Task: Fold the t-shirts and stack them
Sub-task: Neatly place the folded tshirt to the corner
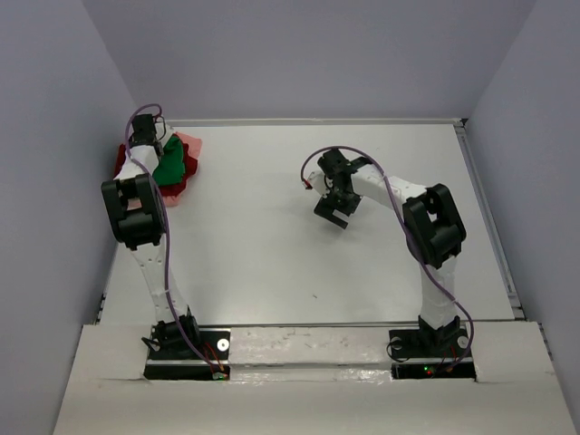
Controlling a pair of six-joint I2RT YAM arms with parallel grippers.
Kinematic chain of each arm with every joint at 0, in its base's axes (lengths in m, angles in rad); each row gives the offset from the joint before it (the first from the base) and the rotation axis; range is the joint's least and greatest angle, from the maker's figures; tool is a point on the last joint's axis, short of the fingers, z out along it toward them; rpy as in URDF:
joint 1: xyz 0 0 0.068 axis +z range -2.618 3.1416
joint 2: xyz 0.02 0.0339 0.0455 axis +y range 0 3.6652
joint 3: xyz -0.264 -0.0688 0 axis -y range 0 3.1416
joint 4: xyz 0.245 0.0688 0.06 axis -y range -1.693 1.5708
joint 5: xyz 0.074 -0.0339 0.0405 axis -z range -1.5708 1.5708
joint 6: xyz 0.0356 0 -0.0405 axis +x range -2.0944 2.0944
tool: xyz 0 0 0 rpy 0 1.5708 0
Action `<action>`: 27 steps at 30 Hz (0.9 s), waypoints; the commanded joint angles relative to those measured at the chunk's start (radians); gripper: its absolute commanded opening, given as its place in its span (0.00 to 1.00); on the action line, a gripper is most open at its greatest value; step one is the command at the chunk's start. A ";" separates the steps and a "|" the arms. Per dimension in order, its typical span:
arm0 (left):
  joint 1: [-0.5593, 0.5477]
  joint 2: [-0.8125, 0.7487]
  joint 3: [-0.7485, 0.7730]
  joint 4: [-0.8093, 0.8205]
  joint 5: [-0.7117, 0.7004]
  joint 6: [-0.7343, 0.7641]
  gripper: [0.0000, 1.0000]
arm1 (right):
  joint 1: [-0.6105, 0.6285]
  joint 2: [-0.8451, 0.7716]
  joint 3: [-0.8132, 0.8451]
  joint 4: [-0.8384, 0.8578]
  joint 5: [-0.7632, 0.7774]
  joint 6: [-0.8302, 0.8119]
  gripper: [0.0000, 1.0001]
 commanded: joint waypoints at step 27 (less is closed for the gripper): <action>0.074 0.071 -0.002 0.085 0.021 0.035 0.08 | -0.007 0.020 0.028 -0.040 0.044 0.001 1.00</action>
